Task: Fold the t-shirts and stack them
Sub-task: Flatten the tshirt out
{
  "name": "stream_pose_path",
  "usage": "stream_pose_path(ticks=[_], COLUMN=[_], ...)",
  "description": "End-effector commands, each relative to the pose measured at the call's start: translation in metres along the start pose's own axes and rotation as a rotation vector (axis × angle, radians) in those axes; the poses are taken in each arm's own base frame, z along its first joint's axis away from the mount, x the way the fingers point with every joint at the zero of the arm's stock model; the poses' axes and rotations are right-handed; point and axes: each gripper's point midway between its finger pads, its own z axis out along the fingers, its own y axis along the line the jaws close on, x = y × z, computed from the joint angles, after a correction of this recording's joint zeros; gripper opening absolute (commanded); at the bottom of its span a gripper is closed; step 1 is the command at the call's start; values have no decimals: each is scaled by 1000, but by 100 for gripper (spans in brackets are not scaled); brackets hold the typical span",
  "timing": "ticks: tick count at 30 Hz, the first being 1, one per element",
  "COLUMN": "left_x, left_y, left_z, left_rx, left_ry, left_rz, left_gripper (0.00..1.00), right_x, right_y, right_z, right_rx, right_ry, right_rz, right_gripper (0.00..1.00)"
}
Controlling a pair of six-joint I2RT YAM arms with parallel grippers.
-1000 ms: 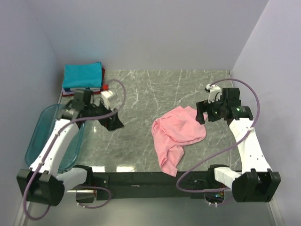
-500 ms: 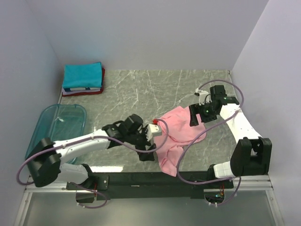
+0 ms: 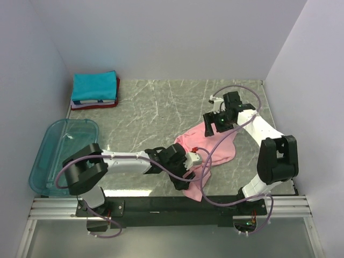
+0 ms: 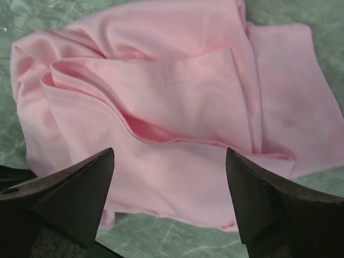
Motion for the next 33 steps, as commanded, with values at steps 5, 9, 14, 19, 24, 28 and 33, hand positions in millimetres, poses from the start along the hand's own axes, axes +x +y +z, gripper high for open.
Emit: stream_pose_path(ticks=[5, 9, 14, 19, 24, 28, 33], left_x=[-26, -27, -19, 14, 41, 57, 70], left_y=[21, 33, 70, 103, 127, 143, 147], left_z=[12, -16, -89, -149, -165, -169, -166], left_rx=[-104, -111, -124, -241, -302, -312, -315], left_ry=[-48, -47, -73, -28, 16, 53, 86], left_rz=[-29, -63, -116, -62, -111, -140, -121], left_gripper=[48, 2, 1, 0, 0, 0, 0], right_x=[-25, -20, -20, -1, 20, 21, 17], right_y=[15, 18, 13, -5, -24, -30, 5], right_z=[22, 27, 16, 20, 23, 6, -12], right_rx=[-65, -88, -42, 29, 71, 54, -88], right_ry=[-39, -18, -35, 22, 95, 84, 61], right_rz=[-30, -27, -50, -52, -54, -33, -18], right_gripper=[90, 87, 81, 62, 13, 0, 23])
